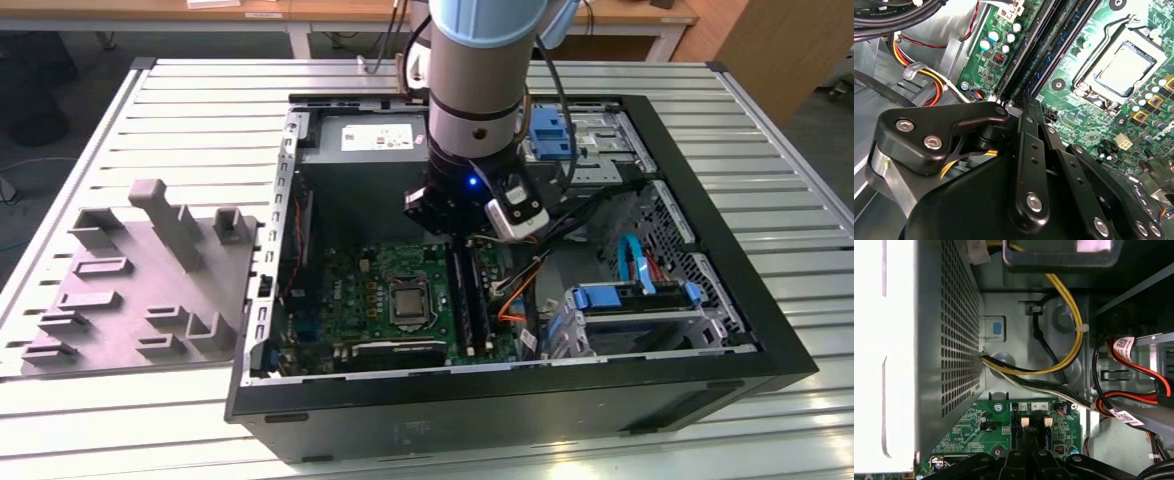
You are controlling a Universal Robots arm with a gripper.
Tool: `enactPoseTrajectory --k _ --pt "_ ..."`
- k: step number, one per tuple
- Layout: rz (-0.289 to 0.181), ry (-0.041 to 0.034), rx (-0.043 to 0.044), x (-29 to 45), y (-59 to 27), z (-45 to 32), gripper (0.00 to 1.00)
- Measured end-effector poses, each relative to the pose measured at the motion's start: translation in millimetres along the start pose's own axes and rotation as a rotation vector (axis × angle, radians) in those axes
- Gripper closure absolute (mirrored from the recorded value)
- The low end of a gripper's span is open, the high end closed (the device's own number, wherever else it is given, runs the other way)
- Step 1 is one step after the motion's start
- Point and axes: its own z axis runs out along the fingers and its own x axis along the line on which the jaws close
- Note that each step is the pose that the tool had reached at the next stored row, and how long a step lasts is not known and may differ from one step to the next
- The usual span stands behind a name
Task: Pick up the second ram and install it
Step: 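Press down the second ram until it locks into place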
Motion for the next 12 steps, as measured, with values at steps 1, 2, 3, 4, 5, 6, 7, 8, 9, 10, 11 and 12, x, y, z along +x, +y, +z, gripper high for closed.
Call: enactPoseTrajectory --k 1,2,3,4,5,6,7,8,9,10,11,12 --pt "0.0 0.0001 0.0 0.0 0.1 -1.4 0.89" --pt "0.0 0.0004 0.001 -0.1 0.0 -3.5 0.89" --pt "0.0 0.0005 0.001 -0.2 0.1 -5.5 0.89" --pt "0.0 0.0004 0.0009 -0.2 0.1 -7.4 0.89" --pt "0.0 0.0005 0.001 -0.3 0.2 -9.2 0.89" --pt "0.0 0.0005 0.0011 -0.4 0.2 -10.6 0.89" --pt "0.0 0.0005 0.0011 -0.4 0.2 -11.7 0.89" --pt "0.0 0.0005 0.0011 -0.4 0.2 -12.4 0.89" --pt "0.0 0.0004 0.001 -0.5 0.3 -12.7 0.89" --pt "0.0 0.0004 0.0008 -0.5 0.3 -12.7 0.89" --pt "0.0 0.0003 0.0007 -0.5 0.3 -12.7 0.89" --pt "0.0 0.0004 0.0009 -0.5 0.3 -12.8 0.89"
